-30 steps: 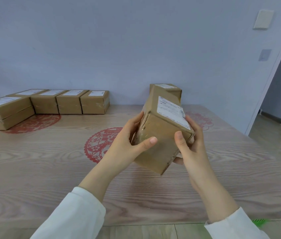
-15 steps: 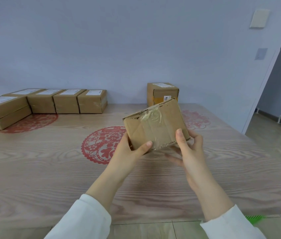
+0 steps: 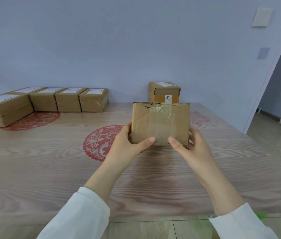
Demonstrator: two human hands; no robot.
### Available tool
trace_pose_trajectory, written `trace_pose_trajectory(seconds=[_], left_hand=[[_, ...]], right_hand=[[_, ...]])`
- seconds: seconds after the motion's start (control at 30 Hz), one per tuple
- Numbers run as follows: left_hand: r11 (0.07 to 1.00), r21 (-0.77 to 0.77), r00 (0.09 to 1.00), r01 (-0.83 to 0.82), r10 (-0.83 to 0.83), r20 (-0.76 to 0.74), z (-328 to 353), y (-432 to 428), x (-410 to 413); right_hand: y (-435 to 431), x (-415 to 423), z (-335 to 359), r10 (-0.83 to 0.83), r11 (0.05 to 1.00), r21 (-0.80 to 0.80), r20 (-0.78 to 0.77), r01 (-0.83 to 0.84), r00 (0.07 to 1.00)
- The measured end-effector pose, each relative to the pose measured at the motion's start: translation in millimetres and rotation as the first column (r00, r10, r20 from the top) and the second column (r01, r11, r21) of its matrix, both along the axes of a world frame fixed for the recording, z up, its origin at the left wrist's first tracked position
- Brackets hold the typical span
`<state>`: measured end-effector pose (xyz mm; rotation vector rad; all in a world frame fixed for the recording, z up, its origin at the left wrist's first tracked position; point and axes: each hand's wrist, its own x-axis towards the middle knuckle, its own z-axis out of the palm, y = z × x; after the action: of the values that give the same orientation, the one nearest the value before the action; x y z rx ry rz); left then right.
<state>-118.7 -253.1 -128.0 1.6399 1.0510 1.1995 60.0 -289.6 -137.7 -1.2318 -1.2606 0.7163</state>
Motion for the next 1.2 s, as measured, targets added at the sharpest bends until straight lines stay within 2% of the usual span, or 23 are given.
trace_pose_trajectory(seconds=[0.53, 0.73, 0.9, 1.03, 1.2], left_hand=[[0.999, 0.036, 0.996, -0.026, 0.023, 0.088, -2.4, -1.1, 0.1], [0.999, 0.046, 0.998, -0.002, 0.0, 0.055, -7.6, -3.9, 0.5], [0.998, 0.039, 0.994, -0.051, 0.047, 0.096, -6.5, -1.4, -1.2], [0.998, 0.055, 0.997, -0.024, 0.02, 0.077, -7.9, -3.8, -1.2], [0.999, 0.031, 0.996, -0.021, 0.019, 0.087, 0.0, -10.8, -1.3]], right_hand=[[-0.2, -2.3, -4.4, 0.037, 0.998, 0.046, 0.02, -0.038, 0.999], [1.7, -7.8, -7.2, -0.069, 0.997, 0.033, 0.009, 0.069, 0.998], [0.9, -9.6, -11.5, -0.069, 0.997, 0.032, 0.048, 0.067, 0.996], [0.3, -13.8, -7.0, -0.062, 0.997, 0.048, -0.011, 0.063, 0.998], [0.1, -11.7, -7.6, -0.055, 0.993, 0.108, 0.036, 0.051, 0.998]])
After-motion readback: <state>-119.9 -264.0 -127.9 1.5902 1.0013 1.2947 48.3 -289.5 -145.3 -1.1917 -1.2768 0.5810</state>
